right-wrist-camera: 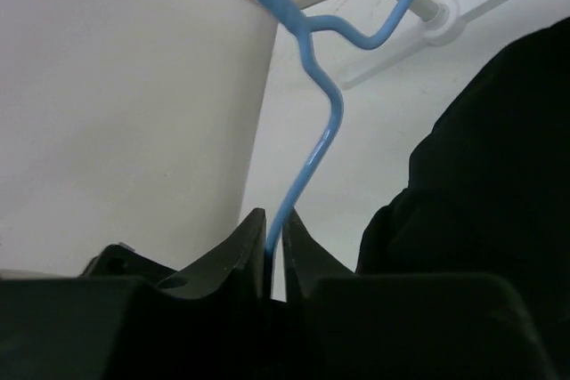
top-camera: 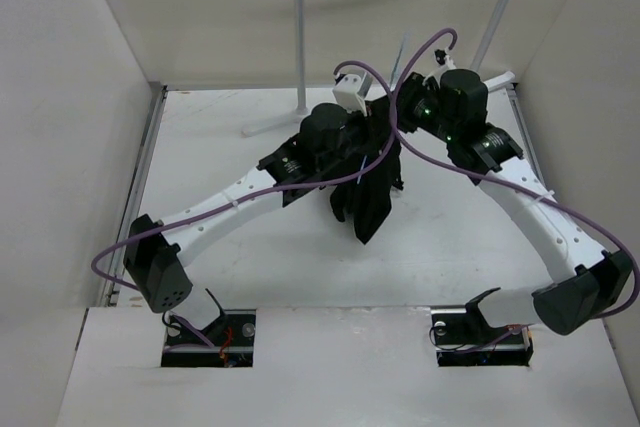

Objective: Place the trousers on the hanger
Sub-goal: Place the hanger at the clothesline.

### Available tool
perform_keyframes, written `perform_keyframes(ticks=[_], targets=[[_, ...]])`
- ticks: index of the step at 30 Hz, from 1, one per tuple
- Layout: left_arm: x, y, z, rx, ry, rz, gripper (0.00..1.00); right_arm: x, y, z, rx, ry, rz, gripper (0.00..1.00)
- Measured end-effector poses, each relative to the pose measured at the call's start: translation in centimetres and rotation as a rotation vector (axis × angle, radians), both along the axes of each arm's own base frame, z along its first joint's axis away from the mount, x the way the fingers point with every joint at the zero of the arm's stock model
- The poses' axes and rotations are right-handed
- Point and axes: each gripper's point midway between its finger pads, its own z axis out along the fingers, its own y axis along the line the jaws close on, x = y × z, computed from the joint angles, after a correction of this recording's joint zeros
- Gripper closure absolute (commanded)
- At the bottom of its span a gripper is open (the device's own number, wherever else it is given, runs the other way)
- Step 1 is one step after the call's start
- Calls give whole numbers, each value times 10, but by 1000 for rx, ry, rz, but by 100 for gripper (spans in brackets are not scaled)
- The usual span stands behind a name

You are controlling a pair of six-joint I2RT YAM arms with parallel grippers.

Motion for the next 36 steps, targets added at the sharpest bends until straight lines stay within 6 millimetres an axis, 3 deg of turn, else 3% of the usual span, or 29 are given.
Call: perform_keyframes(ticks=[3,5,10,11,12,16,22,25,29,36], targets=[[0,0,-2,3,1,3,91,-1,2,3,20,-11,-8,96],[0,0,-2,0,-4,3,79,1,1,4,19,-15,-21,99],[-4,1,0,-13,-12,5,24,8,-5,8,-19,-37,-39,100],[-7,3,2,-18,-15,5,5,11,-5,12,-26,-44,-40,100],[-10,6,5,-21,-20,8,0,14,-6,15,-36,-49,-41,100],[-24,24,31,-71,-50,15,0,32,-15,33,-69,-85,-65,100],[-50,67,81,-168,-122,49,0,74,-38,63,-112,-146,-132,100],[-58,87,92,-192,-132,75,0,100,-49,74,-125,-168,-162,100],[-61,109,72,-164,-92,124,0,138,-60,82,-130,-183,-186,100],[-56,145,0,-43,52,231,0,193,-83,67,-147,-154,-213,100]])
